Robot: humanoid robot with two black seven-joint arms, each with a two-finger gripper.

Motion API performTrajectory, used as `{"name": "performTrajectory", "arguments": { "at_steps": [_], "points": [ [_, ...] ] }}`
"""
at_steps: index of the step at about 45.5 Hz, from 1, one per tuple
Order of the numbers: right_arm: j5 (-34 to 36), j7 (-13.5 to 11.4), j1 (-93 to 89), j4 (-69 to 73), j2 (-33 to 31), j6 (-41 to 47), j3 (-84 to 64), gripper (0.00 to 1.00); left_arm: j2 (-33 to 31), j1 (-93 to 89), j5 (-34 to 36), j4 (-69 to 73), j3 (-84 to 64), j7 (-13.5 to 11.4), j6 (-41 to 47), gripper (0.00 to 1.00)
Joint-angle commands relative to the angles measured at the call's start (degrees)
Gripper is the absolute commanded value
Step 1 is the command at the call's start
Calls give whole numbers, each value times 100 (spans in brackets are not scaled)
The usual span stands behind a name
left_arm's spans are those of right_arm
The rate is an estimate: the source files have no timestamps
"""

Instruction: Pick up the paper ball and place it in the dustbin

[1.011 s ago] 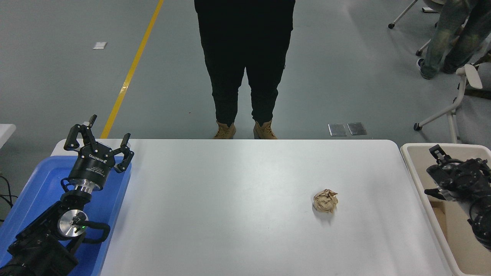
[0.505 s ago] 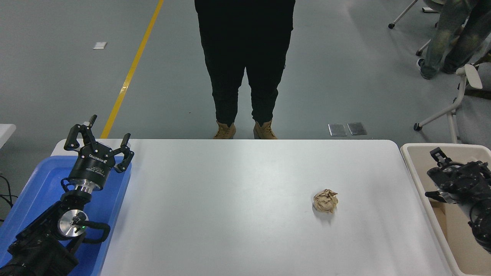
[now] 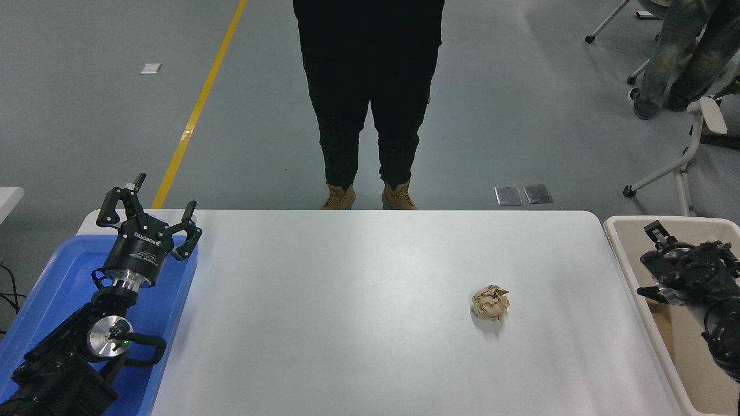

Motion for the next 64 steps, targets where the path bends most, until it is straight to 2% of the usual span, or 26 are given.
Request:
{"name": "performTrajectory", "arguments": {
  "at_steps": [1, 28, 32, 39, 44, 54, 64],
  "points": [
    [4, 0, 110, 16, -43, 17, -9, 100, 0, 0, 0, 0, 0, 0, 0, 98],
    [4, 0, 531, 323, -253, 105, -114, 100, 0, 0, 0, 0, 0, 8, 0, 98],
    [-57, 0, 1049, 999, -534, 105, -280, 100, 0, 0, 0, 0, 0, 8, 0, 98],
    [-93, 9, 2533, 3160, -1053, 105, -1141, 100, 0, 0, 0, 0, 0, 8, 0, 98],
    [-137, 9, 3624, 4435, -1045, 114, -1845, 100, 0, 0, 0, 0, 0, 0, -8, 98],
    [-725, 0, 5022, 5816, -1036, 632, -2276, 100, 0, 0, 0, 0, 0, 8, 0, 98],
    [-743, -9, 6630, 7354, -1036, 1282, -2821, 100, 0, 0, 0, 9, 0, 8, 0, 98]
  ]
}}
